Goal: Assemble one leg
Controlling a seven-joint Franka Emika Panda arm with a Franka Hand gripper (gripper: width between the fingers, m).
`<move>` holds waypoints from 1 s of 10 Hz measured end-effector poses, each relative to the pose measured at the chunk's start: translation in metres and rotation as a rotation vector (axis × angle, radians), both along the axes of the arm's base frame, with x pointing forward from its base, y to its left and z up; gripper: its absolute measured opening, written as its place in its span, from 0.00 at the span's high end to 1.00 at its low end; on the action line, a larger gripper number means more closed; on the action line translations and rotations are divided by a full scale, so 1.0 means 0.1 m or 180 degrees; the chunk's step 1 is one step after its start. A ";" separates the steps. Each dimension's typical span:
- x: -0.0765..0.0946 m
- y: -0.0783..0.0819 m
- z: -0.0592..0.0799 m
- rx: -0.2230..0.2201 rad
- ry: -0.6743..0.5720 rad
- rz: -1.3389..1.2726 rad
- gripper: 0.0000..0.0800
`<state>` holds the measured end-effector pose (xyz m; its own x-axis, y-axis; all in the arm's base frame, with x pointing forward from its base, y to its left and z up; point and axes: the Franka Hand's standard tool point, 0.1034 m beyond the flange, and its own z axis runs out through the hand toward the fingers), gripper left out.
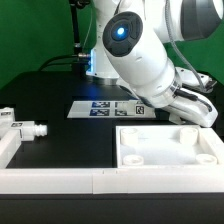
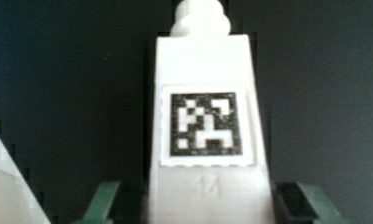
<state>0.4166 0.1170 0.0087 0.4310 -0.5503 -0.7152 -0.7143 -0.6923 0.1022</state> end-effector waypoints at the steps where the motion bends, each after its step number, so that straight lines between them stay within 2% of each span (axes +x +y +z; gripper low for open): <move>1: 0.04 -0.04 0.07 0.0018 -0.0029 -0.0012 0.64; 3: 0.31 -0.20 0.48 0.0120 -0.0182 -0.0059 0.64; 4: 0.49 -0.36 0.62 0.0170 -0.0343 -0.0062 0.64; 5: 0.64 -0.52 0.67 0.0142 -0.0542 -0.0053 0.64; 6: 0.72 -0.60 0.69 0.0113 -0.0665 -0.0051 0.64; 8: 0.81 -0.59 0.69 -0.0184 -0.1027 0.0024 0.64; 9: 0.80 -0.56 0.69 -0.0254 -0.1125 0.0031 0.64; 10: 0.85 -0.56 0.68 -0.0396 -0.1302 0.0010 0.64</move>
Offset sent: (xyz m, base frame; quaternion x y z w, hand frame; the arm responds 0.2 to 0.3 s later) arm 0.0563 -0.0518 0.0725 0.0406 0.0000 -0.0619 0.9973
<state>0.5012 0.0611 0.0768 0.6672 -0.6198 -0.4132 -0.7112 -0.6949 -0.1061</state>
